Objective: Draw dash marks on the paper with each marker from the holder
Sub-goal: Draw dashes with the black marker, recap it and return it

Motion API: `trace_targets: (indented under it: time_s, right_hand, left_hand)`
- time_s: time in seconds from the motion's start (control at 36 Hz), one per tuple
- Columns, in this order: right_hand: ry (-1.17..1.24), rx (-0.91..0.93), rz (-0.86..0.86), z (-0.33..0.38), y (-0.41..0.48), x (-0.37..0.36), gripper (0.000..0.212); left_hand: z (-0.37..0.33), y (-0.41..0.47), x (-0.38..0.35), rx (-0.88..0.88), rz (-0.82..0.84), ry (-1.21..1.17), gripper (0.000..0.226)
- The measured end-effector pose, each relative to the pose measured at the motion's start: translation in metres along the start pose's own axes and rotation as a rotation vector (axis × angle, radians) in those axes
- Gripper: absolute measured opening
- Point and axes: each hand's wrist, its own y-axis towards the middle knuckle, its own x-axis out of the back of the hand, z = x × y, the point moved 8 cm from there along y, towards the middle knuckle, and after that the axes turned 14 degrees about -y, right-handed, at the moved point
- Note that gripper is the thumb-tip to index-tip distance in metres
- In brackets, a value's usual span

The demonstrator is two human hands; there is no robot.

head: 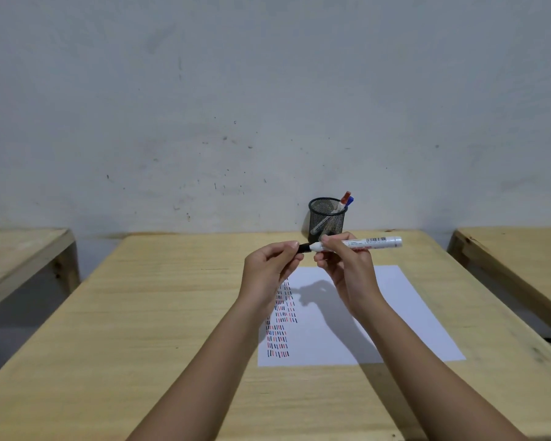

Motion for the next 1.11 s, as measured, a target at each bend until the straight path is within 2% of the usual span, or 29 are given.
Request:
trace_targets:
  time_s: [0.36, 0.53, 0.67, 0.94, 1.11]
  right_hand:
    - [0.135, 0.003, 0.085, 0.001, -0.002, -0.012, 0.022]
    - [0.036, 0.038, 0.098, 0.002, -0.001, -0.015, 0.02]
    - [-0.027, -0.004, 0.123, 0.0, -0.001, -0.014, 0.015]
    - [0.017, -0.061, 0.115, -0.002, 0.0, -0.01, 0.01]
    - [0.011, -0.128, 0.18, -0.005, -0.002, -0.005, 0.003]
  left_hand:
    - [-0.023, -0.007, -0.008, -0.071, 0.044, 0.107, 0.003]
    - [-0.025, -0.008, -0.008, -0.137, 0.065, 0.217, 0.004]
    - [-0.023, -0.006, -0.001, -0.111, 0.073, 0.188, 0.005]
    - [-0.03, -0.003, -0.006, -0.149, 0.115, 0.301, 0.007]
    - [-0.033, -0.004, -0.005, -0.146, 0.139, 0.328, 0.007]
